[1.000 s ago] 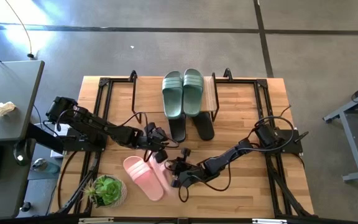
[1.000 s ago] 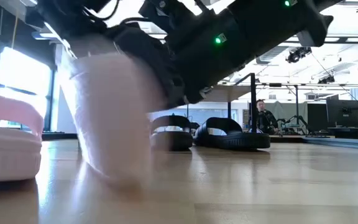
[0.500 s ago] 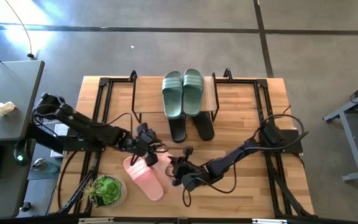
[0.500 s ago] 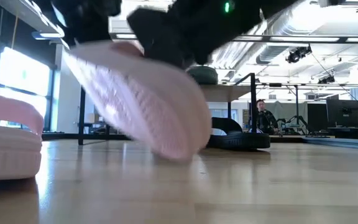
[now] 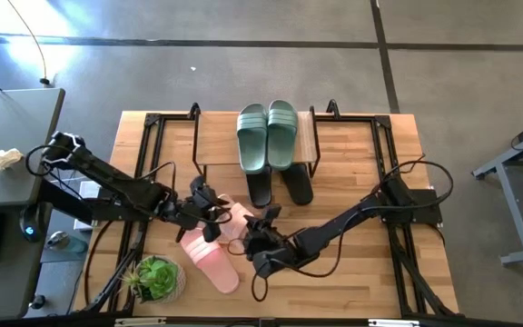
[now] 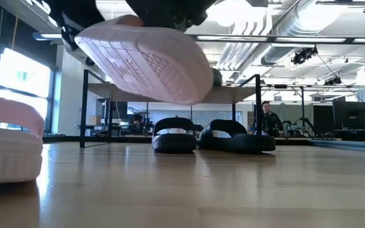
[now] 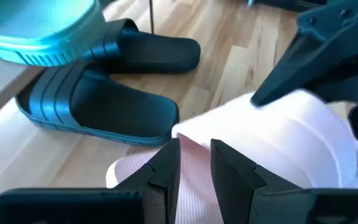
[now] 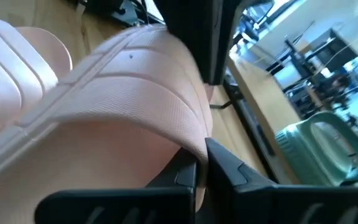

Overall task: Pick and place slides into the shelf
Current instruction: Put the right pink slippers under the shelf

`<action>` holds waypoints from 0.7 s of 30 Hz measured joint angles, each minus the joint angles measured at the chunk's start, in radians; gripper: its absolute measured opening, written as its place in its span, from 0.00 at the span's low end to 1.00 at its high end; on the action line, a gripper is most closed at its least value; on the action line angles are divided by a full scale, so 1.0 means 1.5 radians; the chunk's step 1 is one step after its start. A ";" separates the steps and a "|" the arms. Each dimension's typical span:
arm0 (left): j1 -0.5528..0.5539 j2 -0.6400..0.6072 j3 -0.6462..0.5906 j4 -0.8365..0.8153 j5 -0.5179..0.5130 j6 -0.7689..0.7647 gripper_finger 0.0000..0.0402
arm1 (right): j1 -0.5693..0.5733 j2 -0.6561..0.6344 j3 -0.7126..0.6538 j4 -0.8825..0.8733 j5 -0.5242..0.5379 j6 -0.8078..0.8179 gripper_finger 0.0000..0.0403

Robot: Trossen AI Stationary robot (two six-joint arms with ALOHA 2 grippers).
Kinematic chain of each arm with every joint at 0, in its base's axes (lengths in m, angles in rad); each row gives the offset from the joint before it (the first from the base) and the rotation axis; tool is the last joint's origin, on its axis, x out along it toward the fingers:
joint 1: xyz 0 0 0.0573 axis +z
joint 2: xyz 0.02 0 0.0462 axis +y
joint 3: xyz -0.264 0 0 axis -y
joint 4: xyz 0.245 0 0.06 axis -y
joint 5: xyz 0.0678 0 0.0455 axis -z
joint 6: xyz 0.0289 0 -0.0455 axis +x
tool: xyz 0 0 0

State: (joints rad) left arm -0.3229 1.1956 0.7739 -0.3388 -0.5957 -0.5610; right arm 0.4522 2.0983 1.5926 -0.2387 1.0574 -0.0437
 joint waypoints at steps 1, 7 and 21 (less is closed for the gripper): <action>0.000 -0.007 -0.002 -0.011 0.003 -0.001 0.19 | -0.004 0.000 0.002 -0.005 -0.006 0.004 0.00; 0.001 -0.039 -0.002 -0.019 -0.002 -0.004 0.19 | -0.035 0.002 -0.001 0.003 -0.042 0.023 0.00; -0.031 -0.091 -0.002 -0.036 0.020 -0.012 0.19 | -0.134 0.032 -0.003 0.062 -0.190 0.007 0.00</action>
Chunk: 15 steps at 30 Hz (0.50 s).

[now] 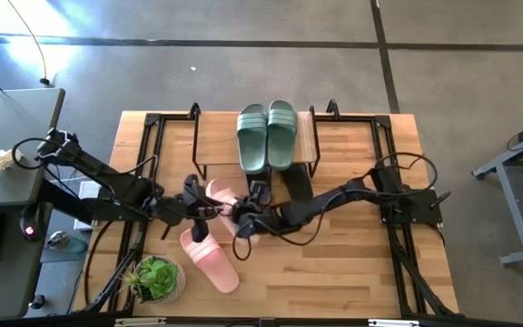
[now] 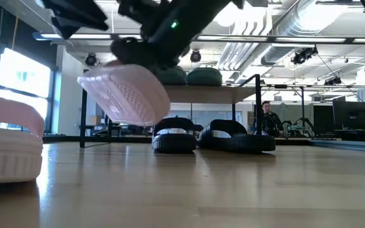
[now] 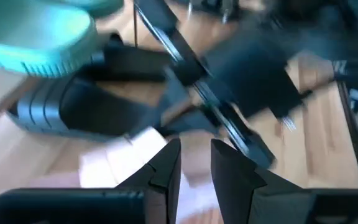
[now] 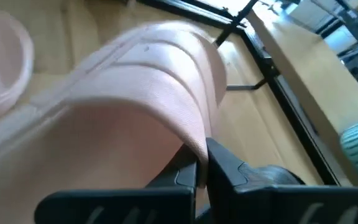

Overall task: Pick and place slides into the shelf
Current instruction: Put the right pink slippers under the shelf

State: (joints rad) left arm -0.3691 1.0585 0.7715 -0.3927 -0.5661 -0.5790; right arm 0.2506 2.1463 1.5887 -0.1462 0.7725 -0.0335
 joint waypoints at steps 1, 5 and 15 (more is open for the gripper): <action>-0.006 -0.003 -0.001 -0.011 0.006 -0.004 0.19 | -0.005 0.003 0.000 0.006 -0.003 0.000 0.00; -0.038 -0.001 -0.001 -0.053 0.039 -0.045 0.19 | -0.019 0.012 0.000 0.026 -0.022 0.000 0.00; -0.125 0.051 0.001 -0.105 0.047 -0.135 0.19 | -0.042 0.013 0.000 0.045 -0.093 0.011 0.09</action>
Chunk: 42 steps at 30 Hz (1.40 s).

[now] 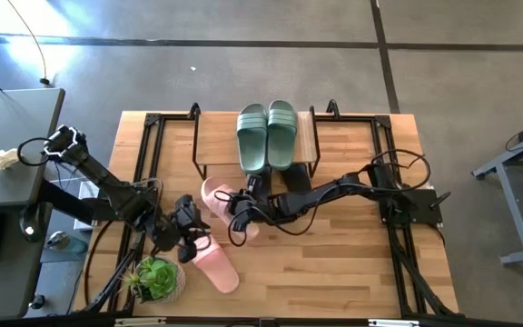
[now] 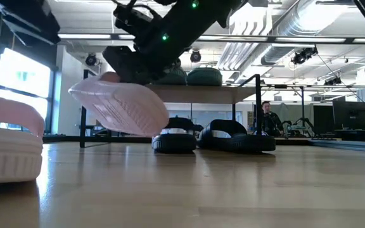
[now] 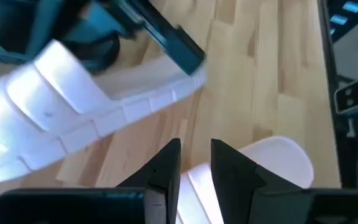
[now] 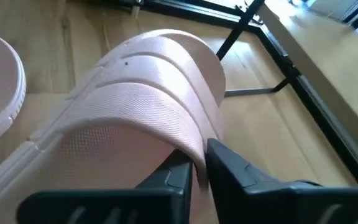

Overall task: Pick and place slides into the shelf
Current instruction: Put the right pink slippers under the shelf, then adjust the black slippers under the shelf

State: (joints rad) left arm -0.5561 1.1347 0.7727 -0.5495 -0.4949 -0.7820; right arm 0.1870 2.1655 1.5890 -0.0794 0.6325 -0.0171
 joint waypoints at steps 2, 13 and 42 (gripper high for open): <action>-0.008 0.010 -0.002 -0.010 -0.001 -0.009 0.19 | -0.004 0.000 0.000 -0.004 -0.006 0.007 0.12; -0.013 0.089 -0.001 -0.049 -0.013 -0.048 0.19 | -0.007 0.000 -0.001 0.022 -0.061 0.030 0.26; -0.014 0.120 -0.001 -0.072 -0.037 -0.075 0.19 | -0.021 -0.028 0.000 -0.030 -0.219 0.011 0.36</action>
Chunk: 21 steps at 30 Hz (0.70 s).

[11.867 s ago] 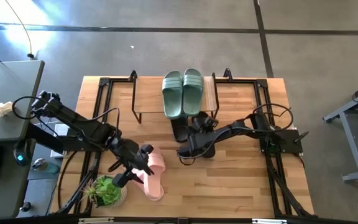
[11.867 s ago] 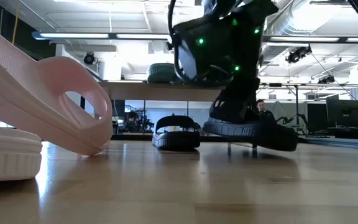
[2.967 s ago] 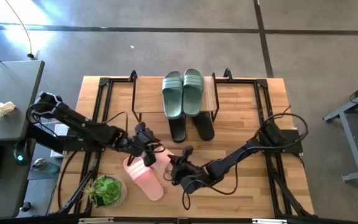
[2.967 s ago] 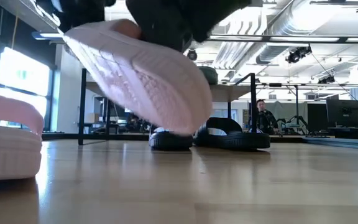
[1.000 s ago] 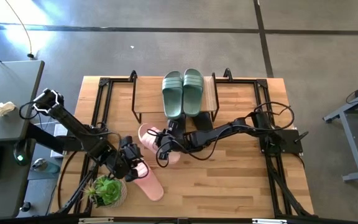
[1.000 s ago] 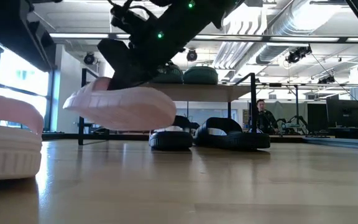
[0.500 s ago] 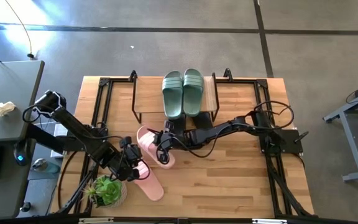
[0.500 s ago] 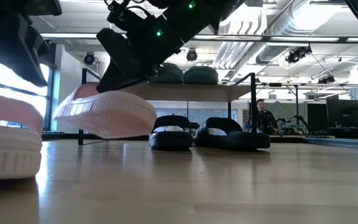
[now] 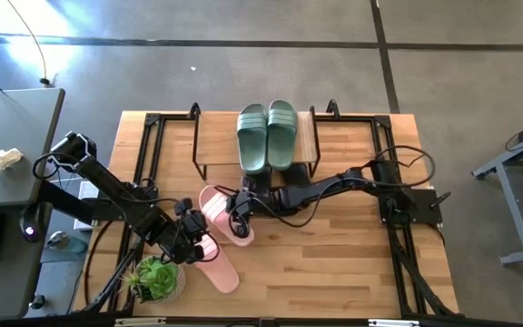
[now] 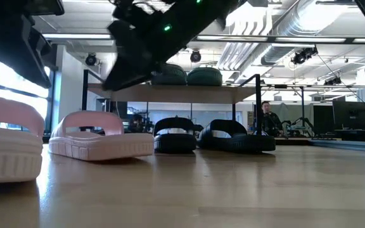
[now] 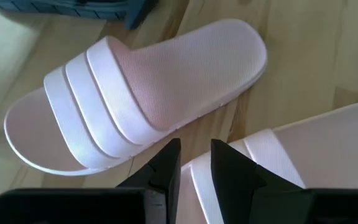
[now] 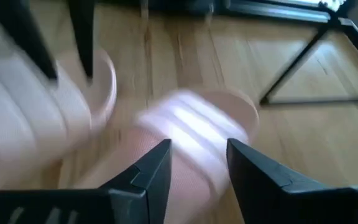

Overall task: Pick and place slides into the shelf
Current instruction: Adjust the black slippers under the shelf

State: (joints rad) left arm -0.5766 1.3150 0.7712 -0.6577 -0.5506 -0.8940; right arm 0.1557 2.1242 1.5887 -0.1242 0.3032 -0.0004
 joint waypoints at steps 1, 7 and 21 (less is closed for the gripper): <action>0.000 0.000 0.000 0.000 -0.003 0.002 0.19 | 0.005 -0.007 0.000 -0.019 0.014 0.000 0.35; 0.000 0.000 0.000 0.004 -0.040 0.023 0.19 | 0.050 -0.072 0.000 -0.262 0.078 0.042 0.29; 0.001 0.000 0.000 0.193 -0.039 0.202 0.19 | 0.149 -0.131 -0.071 -0.625 0.077 0.345 0.01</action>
State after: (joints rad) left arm -0.5755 1.3151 0.7712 -0.3682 -0.6091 -0.5915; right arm 0.3786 1.9272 1.4815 -1.0612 0.4190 0.5174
